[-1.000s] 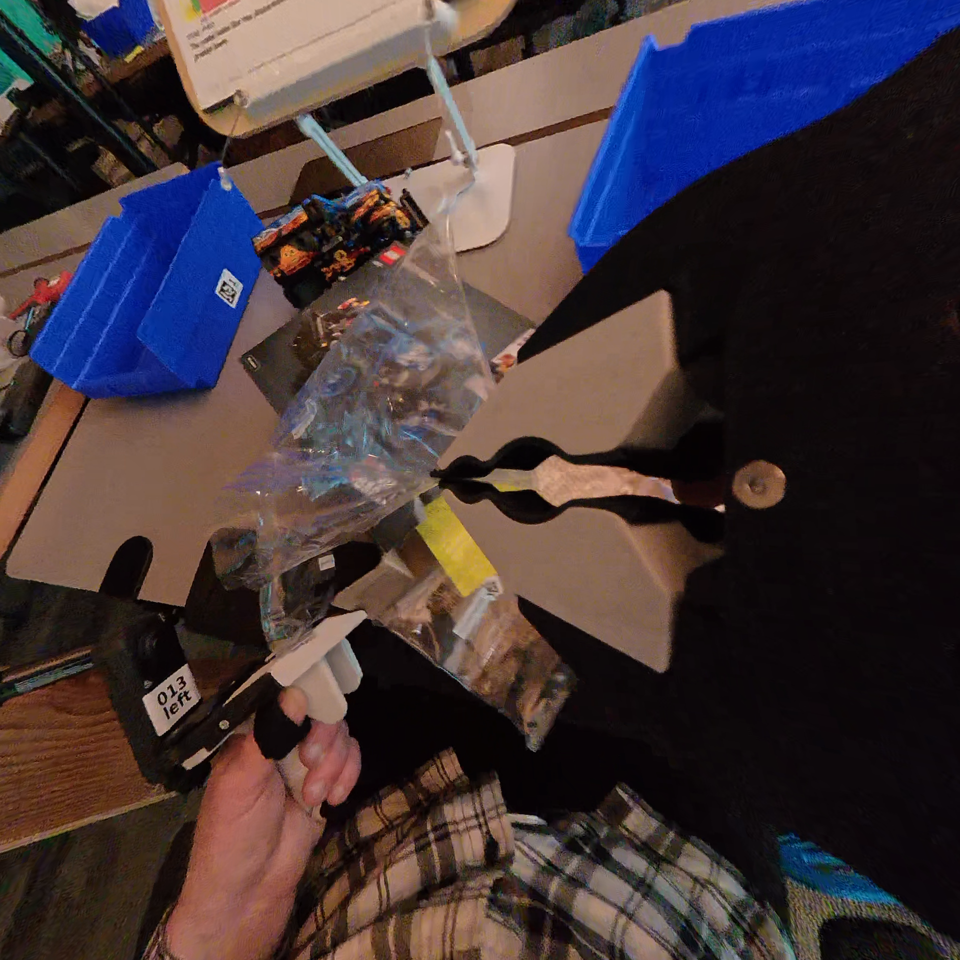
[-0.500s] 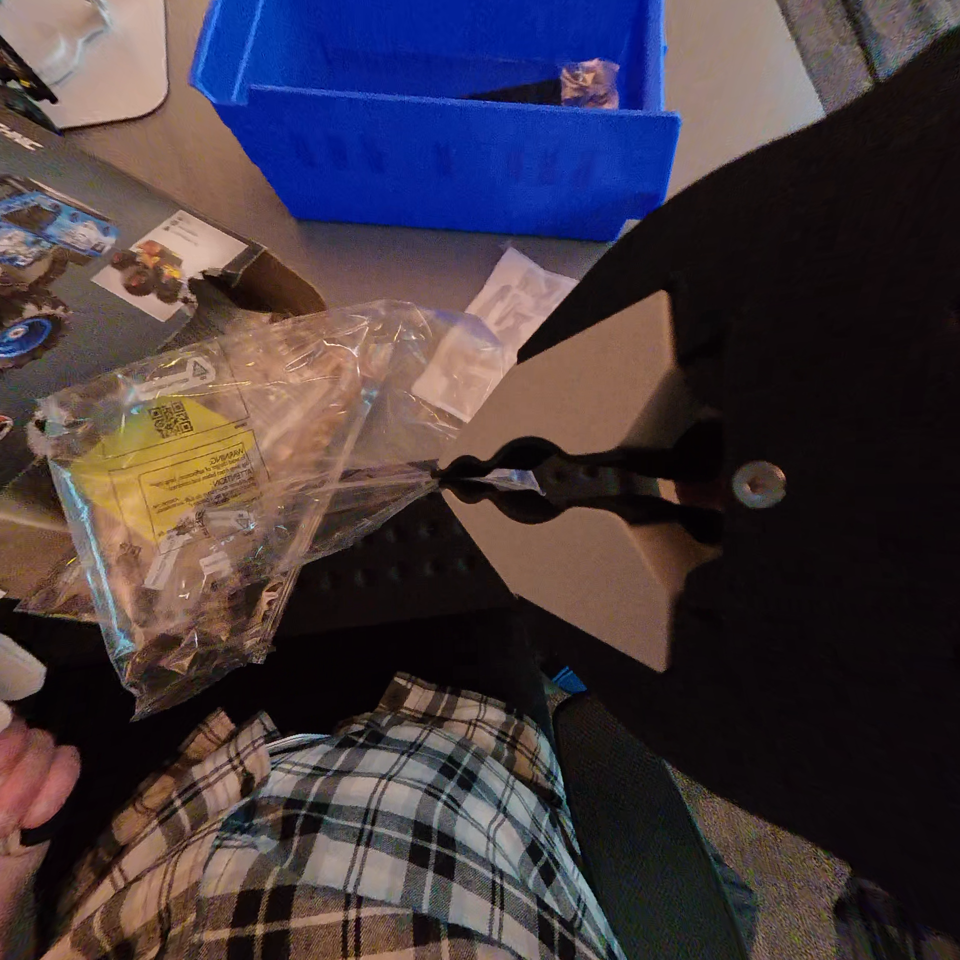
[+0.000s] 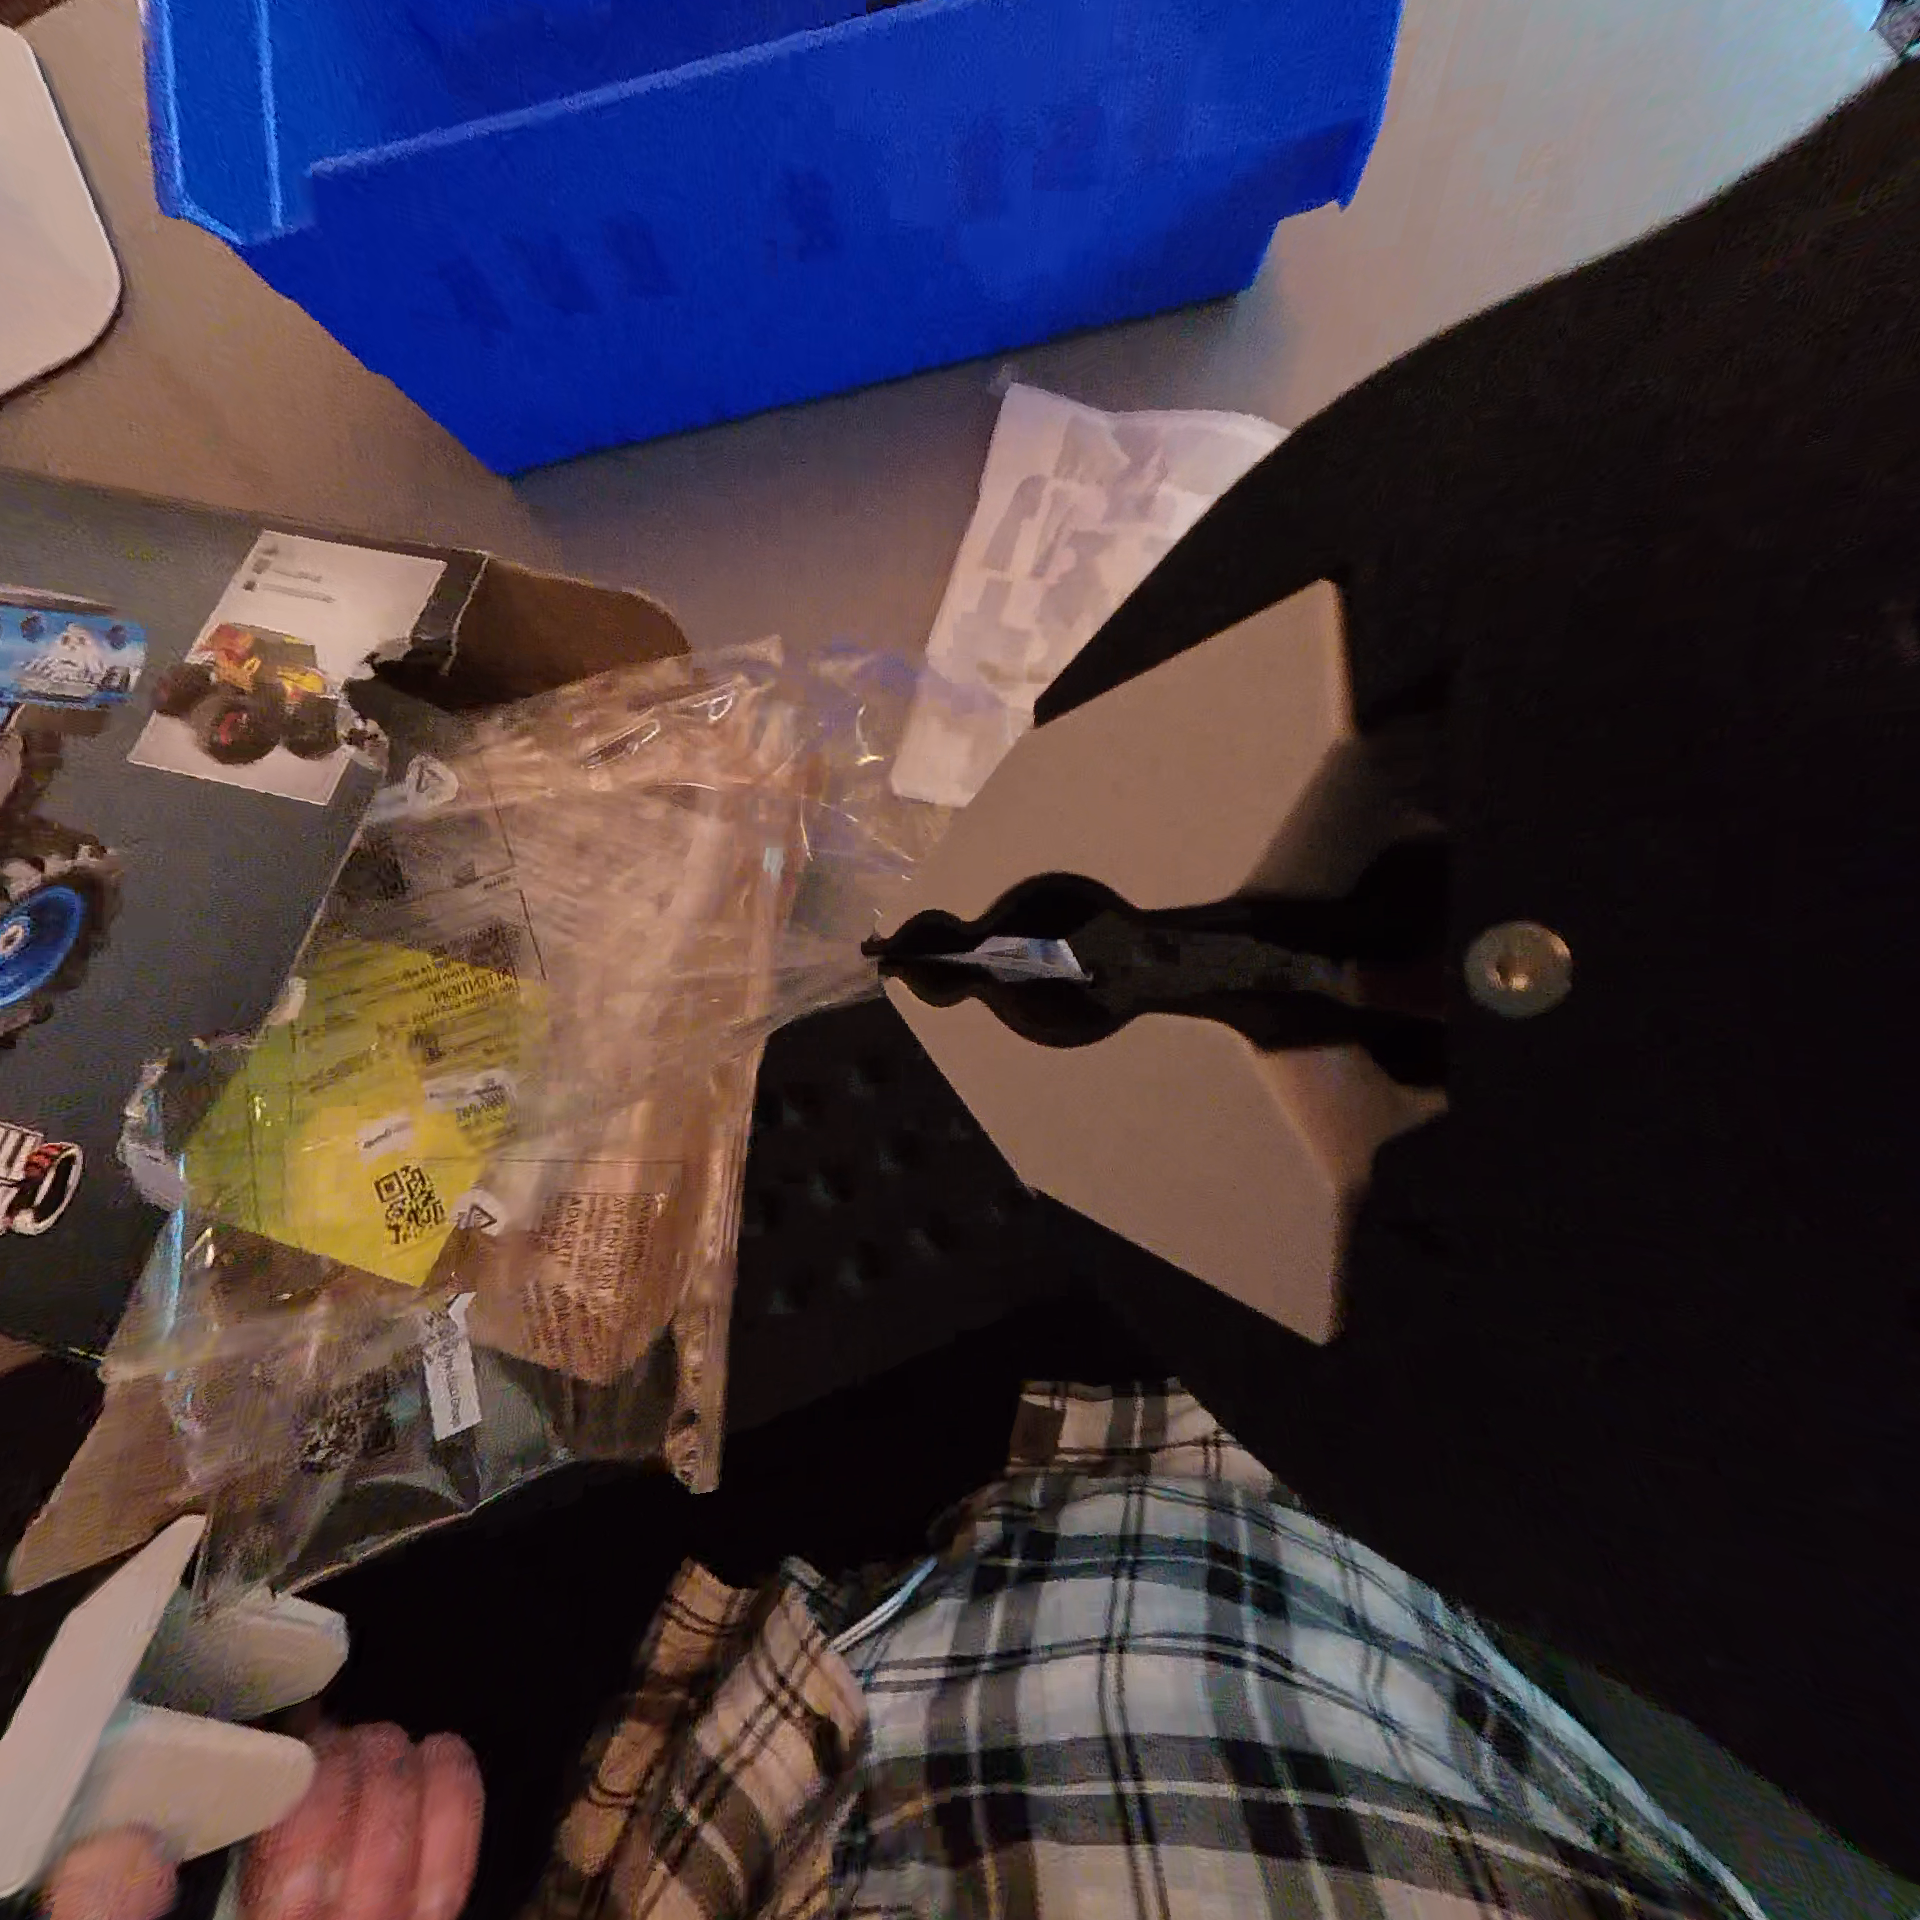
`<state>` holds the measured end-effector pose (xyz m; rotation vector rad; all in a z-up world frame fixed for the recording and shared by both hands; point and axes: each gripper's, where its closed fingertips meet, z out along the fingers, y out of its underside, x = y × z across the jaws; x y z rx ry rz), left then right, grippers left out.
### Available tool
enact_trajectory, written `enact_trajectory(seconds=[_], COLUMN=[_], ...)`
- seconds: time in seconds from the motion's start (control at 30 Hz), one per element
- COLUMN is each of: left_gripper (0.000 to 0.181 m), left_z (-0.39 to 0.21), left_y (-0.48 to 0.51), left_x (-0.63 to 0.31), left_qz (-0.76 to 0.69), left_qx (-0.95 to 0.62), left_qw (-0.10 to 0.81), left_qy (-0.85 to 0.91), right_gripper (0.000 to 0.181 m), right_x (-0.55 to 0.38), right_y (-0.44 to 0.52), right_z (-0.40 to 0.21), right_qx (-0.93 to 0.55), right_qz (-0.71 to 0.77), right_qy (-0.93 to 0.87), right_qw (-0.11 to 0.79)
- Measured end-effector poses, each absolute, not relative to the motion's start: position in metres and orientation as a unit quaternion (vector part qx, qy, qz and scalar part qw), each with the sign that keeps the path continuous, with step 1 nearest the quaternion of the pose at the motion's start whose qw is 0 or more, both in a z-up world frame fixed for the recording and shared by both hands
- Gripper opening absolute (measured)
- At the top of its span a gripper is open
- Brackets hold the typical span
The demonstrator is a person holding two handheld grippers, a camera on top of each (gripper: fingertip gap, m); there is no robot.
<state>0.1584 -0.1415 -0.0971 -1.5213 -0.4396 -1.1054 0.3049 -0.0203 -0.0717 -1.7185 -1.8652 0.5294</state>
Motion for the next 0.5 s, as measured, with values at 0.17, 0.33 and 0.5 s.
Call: enact_trajectory(seconds=[0.17,0.33,0.5], left_gripper=[0.001,0.001,0.002], left_z=[-0.097,-0.098,-0.097], left_y=[-0.140,-0.139,-0.138], left_x=[0.164,0.167,0.168], left_qz=[-0.473,-0.473,-0.475], left_qx=[-0.651,-0.657,-0.656], left_qw=[0.566,0.562,0.560], left_qy=[-0.180,-0.172,-0.171], right_gripper=[0.000,0.000,0.000], right_x=[0.252,0.196,0.150], right_y=[-0.048,-0.062,-0.060], right_z=[-0.092,-0.114,-0.125], right_qx=[-0.597,-0.551,-0.526], right_qz=[0.215,0.244,0.300], right_qy=[-0.719,-0.754,-0.750], right_qw=[0.282,0.259,0.267])
